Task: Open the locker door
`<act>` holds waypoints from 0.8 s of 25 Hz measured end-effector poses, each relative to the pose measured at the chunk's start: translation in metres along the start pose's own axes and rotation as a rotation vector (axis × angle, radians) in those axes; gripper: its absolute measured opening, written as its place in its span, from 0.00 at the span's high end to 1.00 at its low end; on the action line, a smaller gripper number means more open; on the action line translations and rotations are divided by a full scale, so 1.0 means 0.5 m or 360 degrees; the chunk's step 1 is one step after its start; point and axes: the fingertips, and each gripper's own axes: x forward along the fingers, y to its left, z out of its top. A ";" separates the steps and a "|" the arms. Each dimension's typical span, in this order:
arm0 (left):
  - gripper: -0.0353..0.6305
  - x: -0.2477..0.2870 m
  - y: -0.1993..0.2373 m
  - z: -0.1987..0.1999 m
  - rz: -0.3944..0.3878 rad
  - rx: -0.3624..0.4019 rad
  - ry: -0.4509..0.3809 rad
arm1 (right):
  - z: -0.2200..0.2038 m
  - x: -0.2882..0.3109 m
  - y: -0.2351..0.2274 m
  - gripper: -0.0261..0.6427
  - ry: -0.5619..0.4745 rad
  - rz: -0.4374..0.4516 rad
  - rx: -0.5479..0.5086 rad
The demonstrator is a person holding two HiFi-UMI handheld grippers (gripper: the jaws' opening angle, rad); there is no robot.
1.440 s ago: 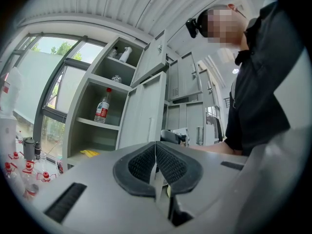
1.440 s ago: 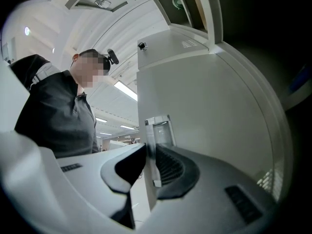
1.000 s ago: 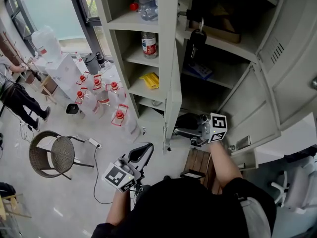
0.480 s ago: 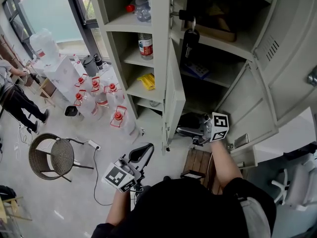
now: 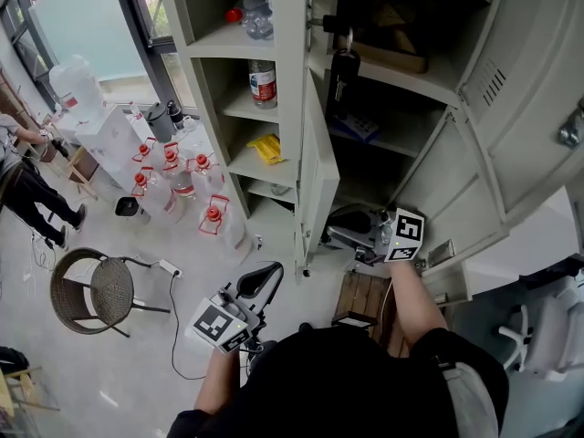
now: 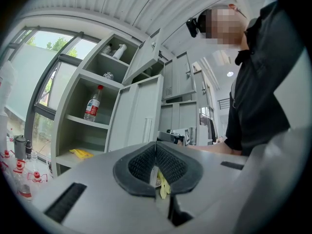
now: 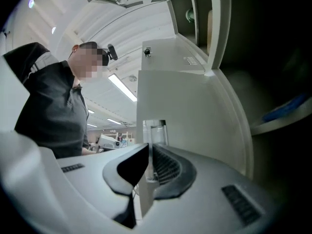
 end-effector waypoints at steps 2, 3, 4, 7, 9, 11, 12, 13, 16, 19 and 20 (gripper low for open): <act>0.92 -0.001 -0.002 -0.001 -0.0006 -0.0001 0.0004 | 0.009 -0.013 -0.003 0.91 0.0010 -0.0089 -0.0034; 0.92 -0.001 -0.003 0.000 -0.0009 -0.0002 0.0005 | 0.014 -0.020 -0.005 0.91 0.0016 -0.0140 -0.0050; 0.92 -0.001 -0.003 0.000 -0.0013 -0.0002 0.0006 | 0.019 -0.027 -0.005 0.91 0.0025 -0.0196 -0.0070; 0.92 0.004 -0.003 0.004 -0.0033 0.0002 0.0005 | 0.036 -0.047 -0.005 0.91 0.0047 -0.0384 -0.0143; 0.92 0.006 -0.002 0.003 -0.0047 0.0000 0.0012 | 0.052 -0.059 0.001 0.91 0.0041 -0.0492 -0.0184; 0.92 0.005 0.003 0.004 -0.0055 0.0001 0.0010 | 0.077 -0.063 0.019 0.92 0.0010 -0.0542 -0.0224; 0.92 0.004 0.006 0.005 -0.0058 0.0006 0.0004 | 0.090 -0.061 0.032 0.92 -0.0009 -0.0556 -0.0243; 0.92 0.003 0.009 0.007 -0.0061 0.0010 0.0001 | 0.103 -0.057 0.044 0.92 -0.0027 -0.0568 -0.0262; 0.92 -0.002 0.022 0.015 -0.0070 0.0019 -0.0009 | 0.133 -0.040 0.076 0.93 -0.0080 -0.0607 -0.0304; 0.92 -0.005 0.033 0.022 -0.0099 0.0006 -0.0022 | 0.149 -0.016 0.100 0.94 -0.0120 -0.0665 -0.0337; 0.92 -0.007 0.034 0.023 -0.0121 -0.0001 -0.0021 | 0.150 -0.009 0.108 0.94 -0.0130 -0.0696 -0.0349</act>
